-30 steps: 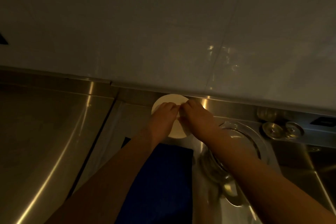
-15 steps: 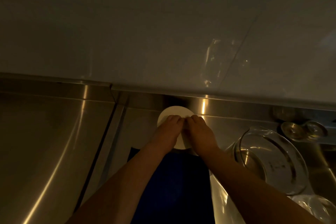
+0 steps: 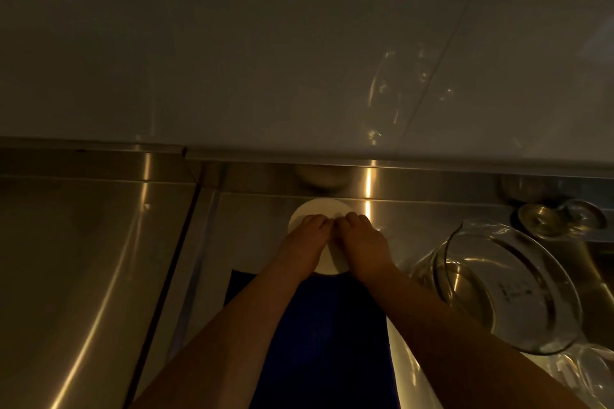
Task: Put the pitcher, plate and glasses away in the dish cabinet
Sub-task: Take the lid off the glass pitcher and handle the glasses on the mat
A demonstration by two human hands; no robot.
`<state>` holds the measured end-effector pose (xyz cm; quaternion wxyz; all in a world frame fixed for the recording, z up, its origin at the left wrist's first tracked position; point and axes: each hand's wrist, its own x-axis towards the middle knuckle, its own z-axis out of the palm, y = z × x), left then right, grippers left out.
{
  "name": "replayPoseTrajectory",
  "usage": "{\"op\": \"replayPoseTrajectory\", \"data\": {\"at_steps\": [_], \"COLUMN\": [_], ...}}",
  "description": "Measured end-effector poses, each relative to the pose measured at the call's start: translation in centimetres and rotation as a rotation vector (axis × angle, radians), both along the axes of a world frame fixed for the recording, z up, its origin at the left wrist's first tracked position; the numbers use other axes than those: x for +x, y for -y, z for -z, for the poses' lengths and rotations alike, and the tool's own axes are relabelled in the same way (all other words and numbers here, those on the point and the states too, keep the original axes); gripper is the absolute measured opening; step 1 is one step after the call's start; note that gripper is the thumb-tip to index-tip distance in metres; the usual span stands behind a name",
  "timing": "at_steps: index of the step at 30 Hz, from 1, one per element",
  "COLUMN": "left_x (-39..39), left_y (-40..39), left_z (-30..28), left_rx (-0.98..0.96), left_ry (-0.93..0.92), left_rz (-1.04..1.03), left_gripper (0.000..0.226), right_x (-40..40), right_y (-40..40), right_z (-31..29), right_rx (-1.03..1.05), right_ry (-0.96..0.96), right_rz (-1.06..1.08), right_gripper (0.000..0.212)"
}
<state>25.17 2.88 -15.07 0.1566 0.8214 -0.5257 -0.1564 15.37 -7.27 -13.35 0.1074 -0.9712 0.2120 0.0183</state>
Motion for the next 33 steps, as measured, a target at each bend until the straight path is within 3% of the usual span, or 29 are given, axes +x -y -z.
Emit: {"op": "replayPoseTrajectory", "data": {"at_steps": [6, 11, 15, 19, 23, 26, 33], "left_x": [-0.1, -0.8, -2.5, -5.7, -10.7, -15.1, -22.7], "left_y": [-0.1, 0.2, 0.2, -0.1, -0.5, -0.1, 1.3], "left_z": [0.5, 0.1, -2.4, -6.9, -10.9, -12.6, -11.9], "left_rx": [0.027, 0.043, -0.056, -0.219, -0.307, -0.313, -0.177], "left_ry": [-0.049, -0.077, -0.080, -0.036, 0.040, 0.099, 0.223], "left_rz": [-0.007, -0.061, -0.079, -0.039, 0.084, 0.201, 0.220], "left_gripper": [0.061, 0.054, 0.062, 0.060, 0.063, 0.062, 0.065], "right_x": [0.0, 0.0, -1.7, -6.2, -13.4, -18.9, -26.4], "right_y": [-0.3, -0.8, -1.7, -2.5, -3.0, -2.1, 0.0], "right_z": [0.6, -1.0, -4.2, -8.6, -12.1, -12.8, -11.2], "right_rx": [0.020, 0.043, 0.024, -0.025, -0.041, -0.051, -0.011], "right_ry": [0.008, -0.094, -0.010, 0.135, 0.283, 0.269, 0.182], "right_rz": [-0.003, 0.035, 0.084, 0.054, 0.084, 0.113, 0.021], "right_gripper": [0.035, 0.038, 0.044, 0.060, 0.049, 0.045, 0.056]}}
